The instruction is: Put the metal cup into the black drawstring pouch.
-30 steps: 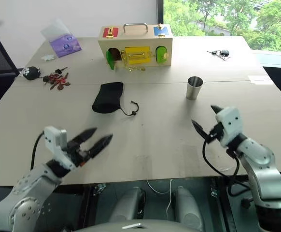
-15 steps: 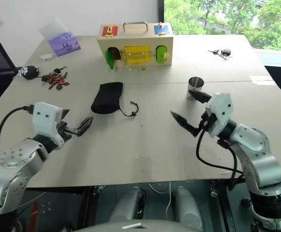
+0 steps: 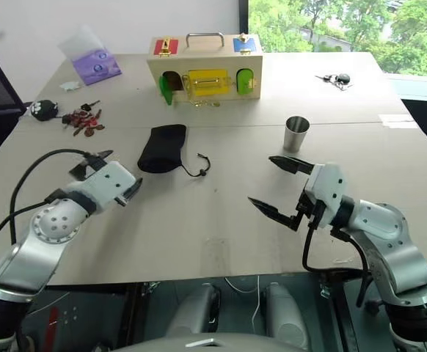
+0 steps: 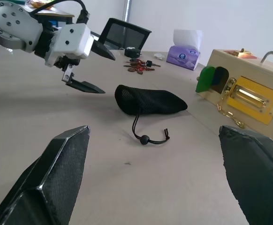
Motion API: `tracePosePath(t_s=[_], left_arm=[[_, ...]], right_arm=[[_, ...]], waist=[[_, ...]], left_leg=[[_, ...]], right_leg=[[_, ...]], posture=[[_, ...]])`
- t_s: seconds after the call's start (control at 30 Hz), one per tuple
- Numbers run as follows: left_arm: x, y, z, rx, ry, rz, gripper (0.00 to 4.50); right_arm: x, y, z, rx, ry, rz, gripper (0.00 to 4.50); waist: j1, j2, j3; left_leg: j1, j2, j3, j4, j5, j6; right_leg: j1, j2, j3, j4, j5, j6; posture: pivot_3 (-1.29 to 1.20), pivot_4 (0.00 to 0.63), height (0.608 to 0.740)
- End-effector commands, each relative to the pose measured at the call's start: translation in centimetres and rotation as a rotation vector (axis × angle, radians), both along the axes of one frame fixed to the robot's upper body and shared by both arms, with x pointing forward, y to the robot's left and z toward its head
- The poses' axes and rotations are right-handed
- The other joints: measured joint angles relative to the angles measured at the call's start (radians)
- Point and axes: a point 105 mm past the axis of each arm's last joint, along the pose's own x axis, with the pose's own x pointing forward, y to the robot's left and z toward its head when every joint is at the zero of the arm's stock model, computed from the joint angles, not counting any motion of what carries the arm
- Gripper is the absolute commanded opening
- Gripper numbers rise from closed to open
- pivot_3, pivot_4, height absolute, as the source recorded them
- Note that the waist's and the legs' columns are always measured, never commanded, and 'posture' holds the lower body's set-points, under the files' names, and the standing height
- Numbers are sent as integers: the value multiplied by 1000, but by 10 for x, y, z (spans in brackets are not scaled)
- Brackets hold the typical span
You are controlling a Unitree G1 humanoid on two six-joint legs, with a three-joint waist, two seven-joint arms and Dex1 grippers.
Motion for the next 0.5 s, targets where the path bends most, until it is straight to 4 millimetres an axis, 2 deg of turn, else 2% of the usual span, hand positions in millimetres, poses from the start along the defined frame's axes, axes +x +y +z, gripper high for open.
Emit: tracePosePath(t_s=[0.03, 0.27, 0.5], left_arm=[[6, -3, 7, 62, -34, -40, 4456], [39, -20, 9, 142, -50, -100, 4456], [59, -36, 7, 111, -23, -135, 4456]], right_arm=[[-4, 6, 8, 13, -56, 11, 4468], [2, 14, 6, 26, -74, -24, 4468], [5, 14, 5, 30, -76, -74, 4468]], waist=[[0, 0, 0], [3, 0, 0], [-1, 0, 0]], left_leg=[[0, 0, 0, 0, 0, 0], [-1, -2, -1, 1, 0, 0], [-1, -2, -1, 1, 0, 0]], right_leg=[[0, 0, 0, 0, 0, 0], [0, 0, -1, 0, 0, 0], [-1, 1, -1, 2, 0, 0]], posture=[[0, 150, 740], [0, 150, 740], [0, 150, 740]])
